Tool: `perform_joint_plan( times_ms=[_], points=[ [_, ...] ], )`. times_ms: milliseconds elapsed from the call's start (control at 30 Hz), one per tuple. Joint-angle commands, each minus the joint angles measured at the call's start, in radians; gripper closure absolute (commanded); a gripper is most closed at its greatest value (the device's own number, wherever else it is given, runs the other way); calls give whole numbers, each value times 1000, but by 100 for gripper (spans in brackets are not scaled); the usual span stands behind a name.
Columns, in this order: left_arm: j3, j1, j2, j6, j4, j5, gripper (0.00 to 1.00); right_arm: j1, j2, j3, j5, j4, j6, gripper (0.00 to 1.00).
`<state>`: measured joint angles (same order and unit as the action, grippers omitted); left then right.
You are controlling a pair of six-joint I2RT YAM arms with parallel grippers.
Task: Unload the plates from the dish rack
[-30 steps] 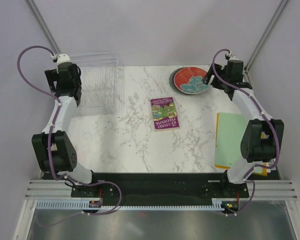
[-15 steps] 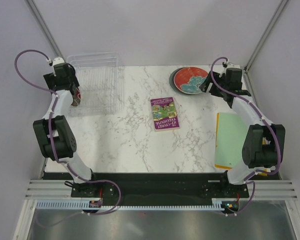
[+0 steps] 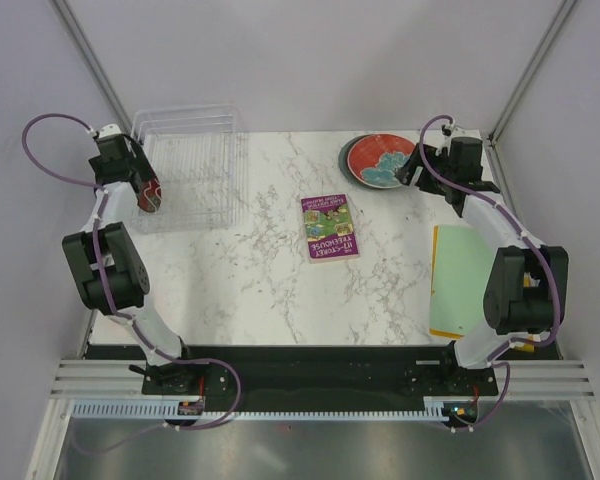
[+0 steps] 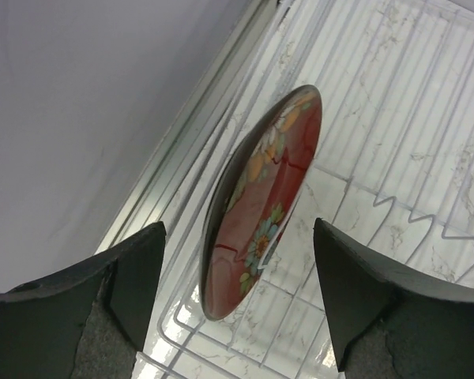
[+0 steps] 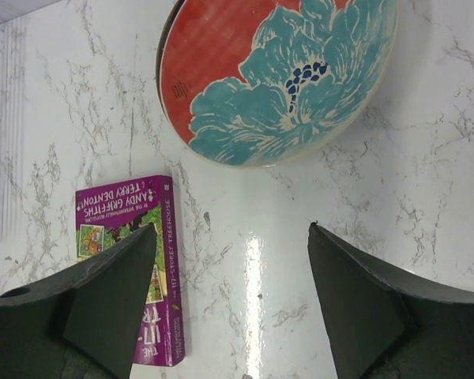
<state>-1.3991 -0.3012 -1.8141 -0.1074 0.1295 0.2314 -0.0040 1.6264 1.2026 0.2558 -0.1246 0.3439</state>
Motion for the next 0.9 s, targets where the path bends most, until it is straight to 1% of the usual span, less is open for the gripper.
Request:
perform_joint_plan(
  times_ms=[0, 33, 133, 233, 300, 333, 367, 400, 433, 467, 500, 533, 633, 667, 767, 867],
  points=[
    [28, 2, -5, -29, -65, -72, 20, -4, 21, -5, 25, 45, 0, 16],
    [26, 2, -11, -29, -68, -72, 20, -4, 21, -3, 26, 45, 0, 16],
    [15, 2, -33, -20, -64, -89, 30, -4, 29, -3, 36, 46, 0, 16],
    [15, 2, -57, -31, -64, -70, 30, -4, 29, -5, 42, 46, 1, 16],
    [15, 2, -77, -35, -68, -52, 38, -4, 35, -3, 46, 48, 1, 16],
    [18, 2, -82, -38, -73, -46, 51, -4, 36, -5, 48, 48, 1, 16],
    [18, 2, -86, -38, -73, -41, 60, -4, 41, -3, 49, 51, 0, 17],
    [25, 2, -85, -40, -77, -38, 65, -4, 44, -5, 54, 49, 1, 17],
    [35, 4, -80, -41, -94, -40, 68, -4, 44, -5, 56, 49, 1, 18],
    [44, 2, -76, -40, -106, -52, 74, -4, 47, -5, 57, 52, 1, 18],
    [48, 2, -74, -41, -113, -56, 75, -4, 50, -5, 59, 54, 3, 18],
    [45, 2, -74, -40, -113, -66, 84, -4, 52, -5, 63, 54, 3, 18],
    [63, 2, -48, -44, -163, -96, 92, -4, 59, -5, 72, 54, 6, 18],
    [64, 2, -44, -43, -165, -104, 98, -2, 61, -5, 72, 56, 7, 18],
    [61, 5, -22, -41, -171, -100, 98, -4, 61, -5, 76, 54, 7, 18],
    [52, 27, -1, 6, -172, -46, 98, -2, 59, -3, 77, 54, 7, 18]
  ],
)
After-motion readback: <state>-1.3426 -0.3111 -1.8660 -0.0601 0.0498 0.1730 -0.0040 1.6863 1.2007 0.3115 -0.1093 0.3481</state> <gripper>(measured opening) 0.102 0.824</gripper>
